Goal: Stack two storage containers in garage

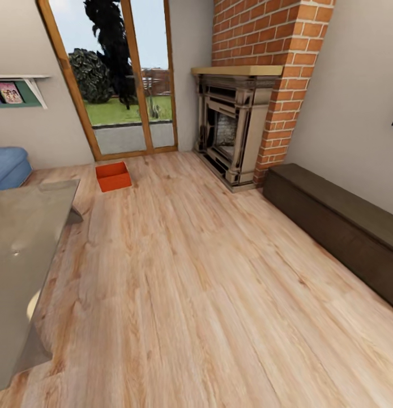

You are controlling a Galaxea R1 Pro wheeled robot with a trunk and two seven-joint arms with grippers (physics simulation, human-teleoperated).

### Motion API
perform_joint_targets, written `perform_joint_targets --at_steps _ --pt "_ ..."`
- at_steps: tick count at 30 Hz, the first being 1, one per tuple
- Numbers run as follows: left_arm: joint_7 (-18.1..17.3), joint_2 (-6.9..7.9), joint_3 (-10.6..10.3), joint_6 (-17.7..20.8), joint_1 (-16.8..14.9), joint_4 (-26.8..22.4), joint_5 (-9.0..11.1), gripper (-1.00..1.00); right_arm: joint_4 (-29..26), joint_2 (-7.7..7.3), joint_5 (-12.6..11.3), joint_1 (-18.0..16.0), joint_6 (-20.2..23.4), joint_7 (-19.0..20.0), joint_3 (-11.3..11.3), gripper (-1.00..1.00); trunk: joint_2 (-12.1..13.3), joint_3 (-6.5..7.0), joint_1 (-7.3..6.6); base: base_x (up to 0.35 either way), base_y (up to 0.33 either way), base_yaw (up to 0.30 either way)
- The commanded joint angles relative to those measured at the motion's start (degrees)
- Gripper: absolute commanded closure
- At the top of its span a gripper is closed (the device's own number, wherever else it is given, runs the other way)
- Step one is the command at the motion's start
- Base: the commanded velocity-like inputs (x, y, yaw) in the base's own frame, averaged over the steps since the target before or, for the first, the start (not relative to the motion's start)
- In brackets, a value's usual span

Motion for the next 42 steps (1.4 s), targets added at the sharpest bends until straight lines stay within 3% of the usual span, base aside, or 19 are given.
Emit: perform_joint_targets --at_steps 1,19,33,42 --pt "0.3 0.01 -0.5 -0.2 0.0 0.1 0.5 -1.00 0.1 -0.02 0.0 -0.1 -0.2 0.2 0.3 -1.00 0.0 -0.04 0.03 0.343 0.000 0.254" --pt "0.3 -0.03 -0.5 -0.2 0.0 0.1 0.5 -1.00 0.1 0.04 0.0 -0.1 -0.2 0.2 0.3 -1.00 0.0 -0.04 0.03 0.343 -0.005 0.254" --pt "0.3 0.01 -0.5 -0.2 0.0 0.1 0.5 -1.00 0.1 -0.02 0.0 -0.1 -0.2 0.2 0.2 -1.00 0.0 -0.04 0.03 0.344 -0.118 0.254" --pt "0.3 -0.01 -0.5 -0.2 0.0 0.1 0.5 -1.00 0.1 -0.08 0.0 -0.1 -0.2 0.2 0.2 -1.00 0.0 -0.04 0.03 0.343 -0.142 0.074"
